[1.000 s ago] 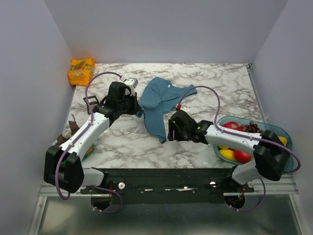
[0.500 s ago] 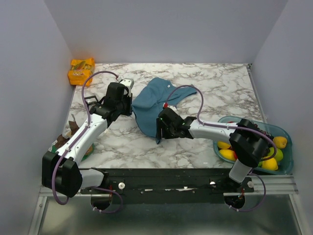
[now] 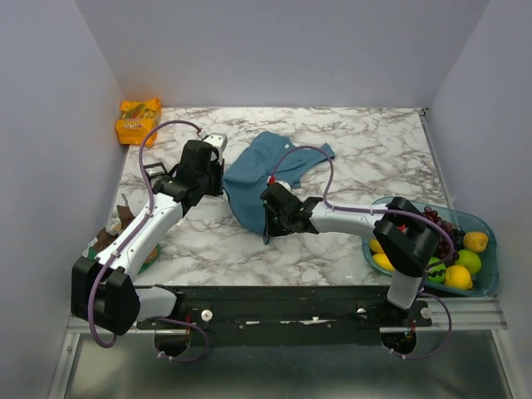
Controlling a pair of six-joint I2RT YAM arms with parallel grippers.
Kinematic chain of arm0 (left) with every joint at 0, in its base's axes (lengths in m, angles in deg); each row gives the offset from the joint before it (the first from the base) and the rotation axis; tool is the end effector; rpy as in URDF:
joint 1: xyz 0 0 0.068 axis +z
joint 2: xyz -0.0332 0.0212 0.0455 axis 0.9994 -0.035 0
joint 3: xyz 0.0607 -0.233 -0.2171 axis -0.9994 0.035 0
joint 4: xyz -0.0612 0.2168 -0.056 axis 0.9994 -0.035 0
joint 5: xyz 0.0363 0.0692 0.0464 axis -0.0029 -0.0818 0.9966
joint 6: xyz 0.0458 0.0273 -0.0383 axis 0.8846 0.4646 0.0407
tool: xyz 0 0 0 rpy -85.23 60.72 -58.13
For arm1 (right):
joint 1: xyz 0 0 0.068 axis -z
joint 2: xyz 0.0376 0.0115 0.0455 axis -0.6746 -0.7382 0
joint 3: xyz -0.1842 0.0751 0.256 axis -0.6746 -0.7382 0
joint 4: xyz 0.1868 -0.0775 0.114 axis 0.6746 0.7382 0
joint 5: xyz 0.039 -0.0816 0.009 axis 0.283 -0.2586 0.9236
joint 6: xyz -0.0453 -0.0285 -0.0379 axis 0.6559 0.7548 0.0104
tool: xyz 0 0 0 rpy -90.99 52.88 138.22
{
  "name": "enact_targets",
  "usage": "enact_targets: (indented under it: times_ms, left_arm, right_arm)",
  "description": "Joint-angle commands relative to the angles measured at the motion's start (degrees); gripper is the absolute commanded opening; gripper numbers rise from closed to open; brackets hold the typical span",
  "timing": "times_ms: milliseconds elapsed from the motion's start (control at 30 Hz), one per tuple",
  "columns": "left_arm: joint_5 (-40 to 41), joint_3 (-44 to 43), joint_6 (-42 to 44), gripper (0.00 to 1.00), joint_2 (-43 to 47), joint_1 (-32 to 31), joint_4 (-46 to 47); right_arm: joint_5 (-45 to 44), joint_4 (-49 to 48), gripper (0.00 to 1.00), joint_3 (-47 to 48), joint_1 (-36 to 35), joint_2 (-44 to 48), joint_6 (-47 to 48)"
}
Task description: Pin the brooch onto the clothing
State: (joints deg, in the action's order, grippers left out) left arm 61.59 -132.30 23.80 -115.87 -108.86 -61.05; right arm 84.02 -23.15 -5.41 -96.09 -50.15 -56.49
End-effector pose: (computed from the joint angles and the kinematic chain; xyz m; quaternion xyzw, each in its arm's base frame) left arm 0.2277 -0.0855 0.3421 0.0848 0.9020 -0.1001 0.4113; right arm 0.2228 0.2961 0.2258 -0.0860 0.9491 0.1981 0.2294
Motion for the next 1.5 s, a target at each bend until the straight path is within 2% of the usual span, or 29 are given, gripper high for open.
enact_targets:
  times_ms: [0,33,100,167,200,233,300,333,433,467,567,600,633,700,733,833,933,1033,1067,1167,1300,1467]
  left_arm:
    - [4.8,-1.6,1.7,0.00,2.1,0.0,-0.3]
    - [6.2,-1.6,1.9,0.00,2.4,0.2,-0.4]
    - [7.7,-1.3,2.4,0.00,3.0,0.6,-0.4]
    - [9.2,-1.0,2.8,0.00,4.2,0.6,-0.1]
    - [9.3,-0.4,2.7,0.00,4.7,0.5,0.5]
    - [9.6,-0.3,2.7,0.00,5.6,-0.1,0.6]
    - [12.8,-0.2,3.5,0.00,5.7,-1.9,0.3]
    - [14.0,-0.1,3.8,0.00,5.6,-4.3,-0.1]
    - [15.8,0.7,3.9,0.00,4.2,-8.0,-1.3]
    - [15.1,0.8,3.5,0.00,3.6,-9.3,-1.9]
    - [5.0,2.5,-0.2,0.00,2.7,-9.9,-5.2]
    - [-3.3,3.5,-1.4,0.02,3.1,-10.1,-5.6]
    - [-7.6,6.2,-2.6,0.22,4.3,-10.2,-5.5]
    - [-14.0,9.1,-6.9,0.47,6.2,-11.2,-4.9]
    - [-18.7,11.8,-8.6,0.67,8.4,-11.6,-4.5]
    - [-24.0,15.9,-13.7,0.96,13.6,-11.9,-3.2]
    - [-22.7,18.6,-17.7,0.99,18.5,-11.9,-2.1]
    - [-16.3,20.6,-20.5,0.99,20.5,-11.6,0.0]
    - [-12.4,20.9,-20.9,0.99,20.3,-10.9,0.4]
    - [-8.1,22.9,-23.2,0.99,18.4,-7.7,2.4]
    - [-6.1,26.0,-24.4,0.99,15.6,-0.7,6.2]
    - [-1.8,29.6,-26.2,0.99,14.4,1.4,8.5]
  right_arm:
    - [-1.4,0.2,0.05,1.6,-0.4,1.8,1.5]
    - [-2.9,3.1,0.01,1.5,-0.5,2.8,2.8]
    - [-9.0,7.1,0.01,2.4,-0.5,6.6,4.5]
    - [-14.3,15.6,0.01,3.9,-0.5,9.3,7.6]
    - [-20.0,18.8,0.01,6.3,-0.4,10.4,8.7]
    - [-23.0,25.5,0.01,7.5,-0.4,12.6,10.2]
    - [-31.1,31.7,0.01,10.9,-0.5,14.3,11.0]
    - [-33.2,36.6,0.01,11.6,-0.4,15.6,11.3]
    - [-36.2,41.3,0.01,10.6,-0.5,17.3,9.8]
    - [-35.4,41.2,0.02,9.3,-0.6,18.3,9.3]
    - [-30.0,38.4,0.04,1.9,-2.2,20.3,6.2]
    - [-27.2,37.6,0.05,-0.4,-3.1,20.8,5.0]
    - [-25.5,35.7,0.17,-2.3,-5.0,21.6,2.7]
    - [-21.4,34.1,0.34,-7.1,-7.1,24.4,0.9]
    - [-20.0,33.0,0.45,-8.2,-8.7,25.6,-0.5]
    - [-16.5,32.4,0.64,-11.5,-9.2,31.5,-2.6]
    - [-18.4,31.2,0.78,-13.4,-9.0,39.2,-3.0]
    - [-19.7,28.8,0.83,-14.4,-8.0,42.4,-2.0]
    - [-19.5,28.1,0.83,-14.9,-7.3,42.5,-1.8]
    - [-16.3,23.8,0.82,-17.3,-3.6,41.7,-1.1]
    - [-10.6,16.8,0.79,-22.0,1.4,41.9,-0.5]
    - [-6.9,11.1,0.75,-26.4,5.1,43.3,-0.7]
